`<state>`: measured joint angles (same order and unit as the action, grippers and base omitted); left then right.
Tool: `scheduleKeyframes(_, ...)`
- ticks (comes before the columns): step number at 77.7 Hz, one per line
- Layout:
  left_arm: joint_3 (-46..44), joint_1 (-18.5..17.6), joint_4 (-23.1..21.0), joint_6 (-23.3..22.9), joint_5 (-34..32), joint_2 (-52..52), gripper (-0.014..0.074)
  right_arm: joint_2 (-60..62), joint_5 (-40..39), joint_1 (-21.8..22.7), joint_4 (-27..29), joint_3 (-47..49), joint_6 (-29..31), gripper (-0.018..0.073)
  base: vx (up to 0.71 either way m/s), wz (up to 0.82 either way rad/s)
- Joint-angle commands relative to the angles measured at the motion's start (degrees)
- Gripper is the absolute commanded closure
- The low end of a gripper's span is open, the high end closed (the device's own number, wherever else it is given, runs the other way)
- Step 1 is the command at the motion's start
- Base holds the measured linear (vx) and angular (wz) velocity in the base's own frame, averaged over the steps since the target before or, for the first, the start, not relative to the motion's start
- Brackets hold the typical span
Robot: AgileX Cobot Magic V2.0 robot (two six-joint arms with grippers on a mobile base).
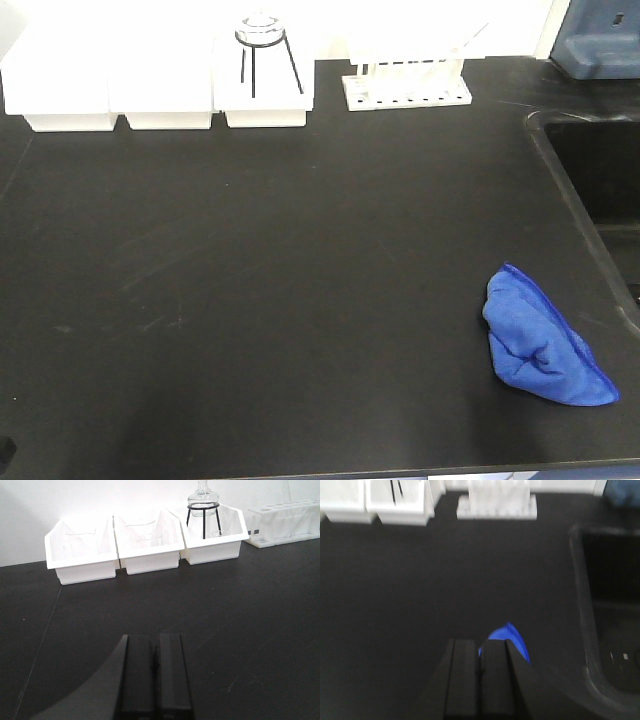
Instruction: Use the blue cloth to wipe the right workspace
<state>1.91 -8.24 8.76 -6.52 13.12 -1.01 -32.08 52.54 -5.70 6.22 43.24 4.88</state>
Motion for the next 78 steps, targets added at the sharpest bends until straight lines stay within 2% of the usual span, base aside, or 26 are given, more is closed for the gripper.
scheduleKeyframes(1,-1.48,-0.39,-0.08,-0.09,-4.72,0.02,0.0603,-4.06,-2.03,0.31,-2.11,2.13,0.62,0.0518,0.0,0.0)
scheduleKeyframes(12,-1.48,-0.39,-0.08,-0.09,-4.72,0.02,0.0603,-9.7,-1.82,0.31,-6.22,2.13,1.48,0.0393,0.0,0.0)
scheduleKeyframes(30,-1.48,-0.39,-0.08,-0.09,-4.72,0.02,0.0603,-17.6,-1.69,0.31,-8.72,2.13,0.21,0.0025,0.0,0.0)
scheduleKeyframes(36,-1.48,-0.39,-0.08,-0.09,-4.72,0.02,0.0603,-20.68,-1.55,0.31,-8.72,2.13,-0.28,-0.005,0.0,0.0)
scheduleKeyframes(42,-1.48,-0.39,-0.08,-0.09,-4.72,0.02,0.0603,-24.32,-1.55,0.31,-9.05,2.13,-1.55,-0.0066,0.0,0.0)
scheduleKeyframes(63,-1.48,-0.39,-0.08,-0.09,-4.72,0.02,0.0603,-36.37,-2.39,0.31,-8.87,2.13,-1.67,0.0,0.0,0.0)
scheduleKeyframes(78,-1.48,-0.39,-0.08,-0.09,-4.72,0.02,0.0603,-44.23,-3.61,0.26,-7.51,2.13,-1.04,0.0001,0.0,0.0)
